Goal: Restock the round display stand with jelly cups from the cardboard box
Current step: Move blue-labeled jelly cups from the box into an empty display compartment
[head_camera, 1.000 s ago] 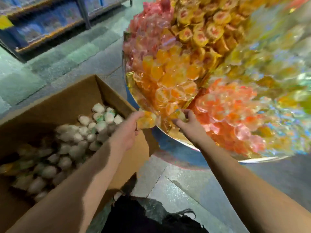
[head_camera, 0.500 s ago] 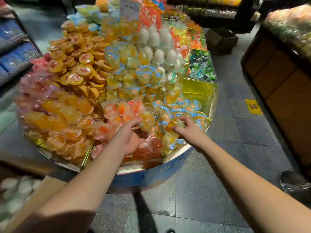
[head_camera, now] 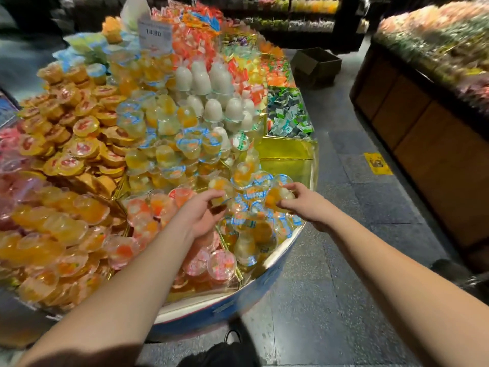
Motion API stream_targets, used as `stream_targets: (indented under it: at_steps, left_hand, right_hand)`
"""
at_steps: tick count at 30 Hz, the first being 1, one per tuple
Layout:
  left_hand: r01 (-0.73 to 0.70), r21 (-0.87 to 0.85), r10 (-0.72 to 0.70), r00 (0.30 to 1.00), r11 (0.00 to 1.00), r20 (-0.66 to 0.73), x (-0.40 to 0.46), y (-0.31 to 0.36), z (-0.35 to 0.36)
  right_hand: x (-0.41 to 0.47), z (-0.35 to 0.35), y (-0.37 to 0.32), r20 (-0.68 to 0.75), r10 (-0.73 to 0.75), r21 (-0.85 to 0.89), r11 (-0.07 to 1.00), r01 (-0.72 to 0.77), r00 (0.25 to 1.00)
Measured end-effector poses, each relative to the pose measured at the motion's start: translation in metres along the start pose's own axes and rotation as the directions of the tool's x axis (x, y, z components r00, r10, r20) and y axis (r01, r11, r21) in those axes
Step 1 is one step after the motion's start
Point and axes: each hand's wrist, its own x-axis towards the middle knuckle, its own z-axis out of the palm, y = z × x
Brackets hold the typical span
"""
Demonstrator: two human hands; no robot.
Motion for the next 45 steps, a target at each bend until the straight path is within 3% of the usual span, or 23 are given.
stream_targets:
  at_steps: [3, 7, 12, 16, 25, 30, 45]
  left_hand:
    - [-0.062, 0.323, 0.073, 0.997, 0.944, -0.024, 0.032, 0.011, -0.003]
    - [-0.135, 0.762, 0.276, 0.959, 0.633, -0.058, 0.078, 0.024, -0.01]
    - [-0.084, 0.919, 0.384, 0.92, 0.384, -0.076, 0.119, 0.019, -0.01]
    - [-0.06, 0.959, 0.382, 0.923, 0.276, -0.052, 0.138, 0.012, -0.007]
    - [0.03, 0.978, 0.33, 0.939, 0.206, -0.098, 0.165, 0.004, -0.005]
    - [0.088, 0.972, 0.302, 0.941, 0.218, -0.153, 0.172, 0.003, -0.004]
    - [0.026, 0.975, 0.304, 0.948, 0.221, -0.095, 0.18, -0.003, -0.008]
  right_hand:
    - [0.025, -0.006, -0.009, -0.049, -0.011, -0.086, 0.996, 0.007, 0.999]
    - [0.06, -0.006, -0.024, -0.091, -0.041, -0.232, 0.973, 0.019, 0.995]
    - [0.105, 0.003, -0.029, -0.116, -0.066, -0.321, 0.947, 0.026, 0.991]
    - [0.129, 0.011, -0.03, -0.125, -0.061, -0.31, 0.95, 0.019, 0.99]
    - [0.164, 0.029, -0.027, -0.117, -0.055, -0.32, 0.947, 0.015, 0.992]
    - [0.176, 0.038, -0.026, -0.113, -0.044, -0.33, 0.944, 0.004, 0.993]
    - [0.188, 0.047, -0.017, -0.111, -0.008, -0.28, 0.96, -0.023, 0.994]
